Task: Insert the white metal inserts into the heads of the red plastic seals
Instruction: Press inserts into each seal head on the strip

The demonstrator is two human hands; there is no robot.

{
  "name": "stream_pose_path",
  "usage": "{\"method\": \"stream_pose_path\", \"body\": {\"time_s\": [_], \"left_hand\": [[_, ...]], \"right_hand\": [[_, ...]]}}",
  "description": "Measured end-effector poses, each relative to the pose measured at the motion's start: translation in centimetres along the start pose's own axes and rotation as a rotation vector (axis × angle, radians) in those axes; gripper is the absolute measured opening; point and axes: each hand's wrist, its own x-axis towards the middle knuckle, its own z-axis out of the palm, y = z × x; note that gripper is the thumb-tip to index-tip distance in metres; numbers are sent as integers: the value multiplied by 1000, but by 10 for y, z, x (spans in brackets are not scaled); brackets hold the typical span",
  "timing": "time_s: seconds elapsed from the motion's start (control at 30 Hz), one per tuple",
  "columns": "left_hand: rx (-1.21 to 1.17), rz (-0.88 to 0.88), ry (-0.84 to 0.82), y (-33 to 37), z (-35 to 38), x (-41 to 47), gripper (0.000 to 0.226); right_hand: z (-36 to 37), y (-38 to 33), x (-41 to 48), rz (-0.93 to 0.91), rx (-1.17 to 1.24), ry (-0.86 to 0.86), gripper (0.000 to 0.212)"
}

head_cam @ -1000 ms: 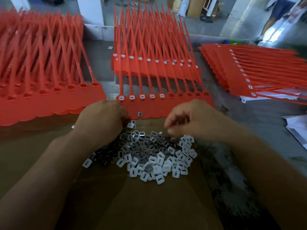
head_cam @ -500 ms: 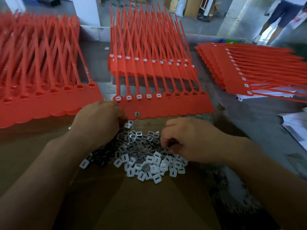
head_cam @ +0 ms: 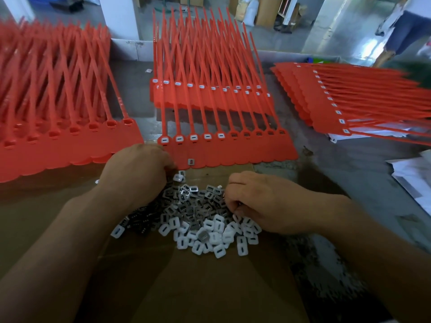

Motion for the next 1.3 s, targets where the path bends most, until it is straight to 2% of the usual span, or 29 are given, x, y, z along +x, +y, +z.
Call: {"method": "stream_pose_path", "body": {"time_s": [0.2,0.43,0.57,0.67,0.8,0.9,1.03,1.13,1.3], "left_hand": [[5,-20,-25,1,0,1,39],[-4,-24,-22,0,0,2,41],[6,-31,-22,0,0,1,42],[-7,-29,-21,0,0,1,43],[-7,-23,-16,0,0,1,42],[-5,-26,-25,1,0,2,42],[-4,-30,-28,2,-1,1,41],[-2,-30,-26,2,-2,1,41],[-3,-32,-32,2,-2,2,42]], "right_hand": [[1,4,-2,83,250,166,30],[-1,8,6,40,292,326,12],[-2,-2,15,43,269,298,27],[1,-7,22,35,189,269,22],[5,-4,24,42,222,331,17],[-6,9,29,143,377,482,8],[-25,48,47,348,494,646,13],[-27,70,59,472,443,671,8],[-24,81,70,475,451,619,9]]}}
